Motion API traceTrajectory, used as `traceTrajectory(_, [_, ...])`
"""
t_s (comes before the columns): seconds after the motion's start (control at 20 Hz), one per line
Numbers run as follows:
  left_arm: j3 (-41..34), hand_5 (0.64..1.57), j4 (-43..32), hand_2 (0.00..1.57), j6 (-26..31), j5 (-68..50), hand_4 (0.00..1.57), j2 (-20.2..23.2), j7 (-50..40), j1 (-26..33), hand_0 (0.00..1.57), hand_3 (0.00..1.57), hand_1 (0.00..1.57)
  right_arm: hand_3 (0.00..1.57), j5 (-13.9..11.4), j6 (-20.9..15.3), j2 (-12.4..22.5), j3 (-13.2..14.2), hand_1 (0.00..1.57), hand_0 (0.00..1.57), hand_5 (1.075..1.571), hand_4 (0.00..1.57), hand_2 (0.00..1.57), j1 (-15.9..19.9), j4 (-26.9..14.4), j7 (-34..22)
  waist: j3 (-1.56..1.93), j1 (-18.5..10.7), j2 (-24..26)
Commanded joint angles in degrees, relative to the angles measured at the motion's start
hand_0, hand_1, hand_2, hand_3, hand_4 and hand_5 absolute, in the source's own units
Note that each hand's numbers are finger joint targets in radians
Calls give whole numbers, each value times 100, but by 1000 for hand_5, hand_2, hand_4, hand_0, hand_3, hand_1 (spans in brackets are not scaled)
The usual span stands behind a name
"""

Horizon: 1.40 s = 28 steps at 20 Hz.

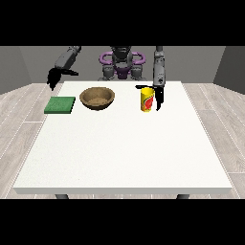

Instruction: Pick the cup and pour the ball into the bowl, then pick the bowl and place it on the pad

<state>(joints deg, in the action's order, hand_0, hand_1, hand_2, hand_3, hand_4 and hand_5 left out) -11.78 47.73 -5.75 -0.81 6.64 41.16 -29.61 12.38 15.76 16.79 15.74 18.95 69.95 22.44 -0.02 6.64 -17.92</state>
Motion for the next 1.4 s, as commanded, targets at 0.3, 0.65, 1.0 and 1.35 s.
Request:
traceTrajectory(0.3, [141,1508,-641,1571,-2004,1163,855,175,273,-233,1319,1571,1319,0,362,385,508,349,0,0,1558,0,0,438,-224,-89,2,390,-348])
traceTrajectory(0.65, [655,1525,-646,1571,-2658,1825,950,-5,-442,-470,1356,1571,1356,0,174,460,665,448,0,0,1555,0,0,295,-966,208,8,146,282])
traceTrajectory(1.0, [1620,1558,-379,1571,-2738,3030,1054,110,-2088,-584,1372,1571,1372,0,160,647,838,596,0,0,1560,0,104,-152,-1878,118,14,-342,1620])
traceTrajectory(1.35, [2637,1566,-203,1571,-2834,4443,1142,-535,-3789,-812,1365,1571,1365,0,-14,619,1038,748,0,0,1558,0,0,-406,-2697,445,11,-907,2029])
